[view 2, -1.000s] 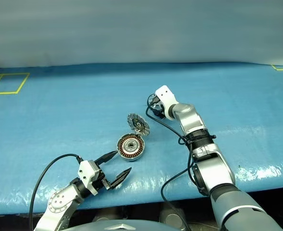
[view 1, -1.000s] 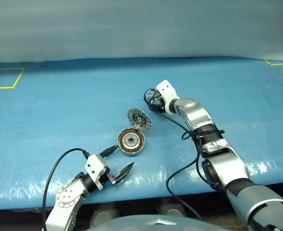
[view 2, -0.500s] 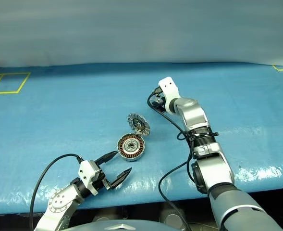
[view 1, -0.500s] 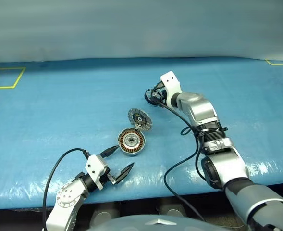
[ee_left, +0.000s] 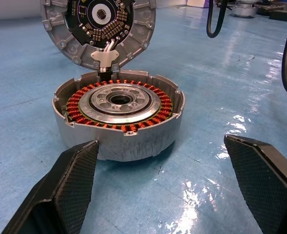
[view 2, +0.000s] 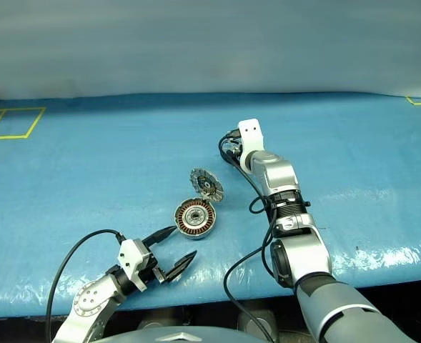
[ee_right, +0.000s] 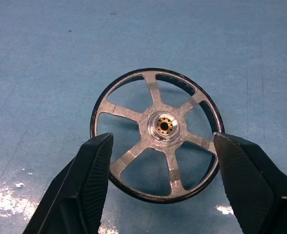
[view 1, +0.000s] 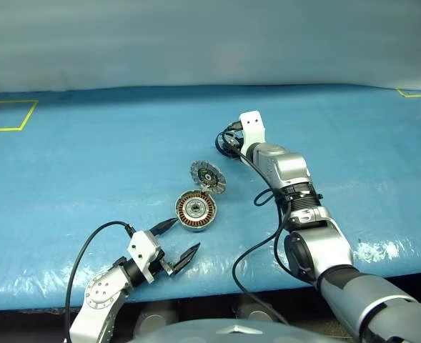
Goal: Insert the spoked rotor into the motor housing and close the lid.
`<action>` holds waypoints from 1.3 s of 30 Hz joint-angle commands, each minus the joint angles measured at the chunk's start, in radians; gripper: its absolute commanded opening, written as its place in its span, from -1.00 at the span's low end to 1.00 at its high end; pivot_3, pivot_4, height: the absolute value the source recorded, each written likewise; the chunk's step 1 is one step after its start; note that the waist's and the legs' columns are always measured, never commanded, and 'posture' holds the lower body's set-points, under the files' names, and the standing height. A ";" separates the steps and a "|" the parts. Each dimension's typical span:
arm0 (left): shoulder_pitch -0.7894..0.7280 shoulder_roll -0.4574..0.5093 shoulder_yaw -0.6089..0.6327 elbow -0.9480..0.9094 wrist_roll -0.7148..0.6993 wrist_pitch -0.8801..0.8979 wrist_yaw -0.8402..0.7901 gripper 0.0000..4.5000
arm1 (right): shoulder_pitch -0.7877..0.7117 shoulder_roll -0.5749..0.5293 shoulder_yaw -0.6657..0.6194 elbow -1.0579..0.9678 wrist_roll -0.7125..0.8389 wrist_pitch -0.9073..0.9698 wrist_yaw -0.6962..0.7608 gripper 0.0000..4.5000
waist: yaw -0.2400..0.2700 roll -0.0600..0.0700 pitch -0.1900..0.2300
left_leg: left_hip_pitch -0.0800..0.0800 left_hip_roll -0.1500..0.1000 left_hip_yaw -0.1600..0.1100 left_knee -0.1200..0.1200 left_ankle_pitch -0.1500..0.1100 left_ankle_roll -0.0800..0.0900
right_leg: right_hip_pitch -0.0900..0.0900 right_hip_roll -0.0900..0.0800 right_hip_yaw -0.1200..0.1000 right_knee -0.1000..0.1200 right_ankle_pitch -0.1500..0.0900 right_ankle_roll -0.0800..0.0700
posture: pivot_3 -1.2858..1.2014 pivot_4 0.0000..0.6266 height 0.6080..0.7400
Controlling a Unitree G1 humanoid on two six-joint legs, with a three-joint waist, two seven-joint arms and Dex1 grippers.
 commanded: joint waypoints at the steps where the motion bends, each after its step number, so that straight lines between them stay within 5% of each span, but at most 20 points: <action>1: 0.000 -0.004 -0.002 -0.010 -0.004 -0.021 0.000 1.00 | -0.022 -0.006 -0.005 -0.011 0.003 -0.014 -0.014 0.53 | 0.000 0.000 0.000 | 0.000 0.000 0.000 0.000 0.000 0.000 | 0.000 0.000 0.000 0.000 0.000 0.000 | 0.03 -0.52 1.00; 27: -0.010 0.003 -0.003 -0.003 -0.003 -0.019 -0.007 1.00 | 0.013 0.032 -0.028 0.008 0.049 0.013 -0.060 0.53 | -0.001 0.000 0.000 | 0.000 0.000 0.000 0.000 0.000 0.000 | 0.000 0.001 0.000 0.000 0.000 0.000 | 0.03 -0.52 1.00; 39: -0.004 0.004 0.002 -0.010 -0.004 -0.016 -0.002 1.00 | 0.017 0.039 -0.026 0.053 0.048 -0.016 -0.072 -0.91 | -0.003 0.001 -0.001 | 0.002 0.001 0.000 0.001 0.000 0.000 | 0.002 0.001 0.000 0.000 0.000 0.000 | 0.03 -0.52 1.00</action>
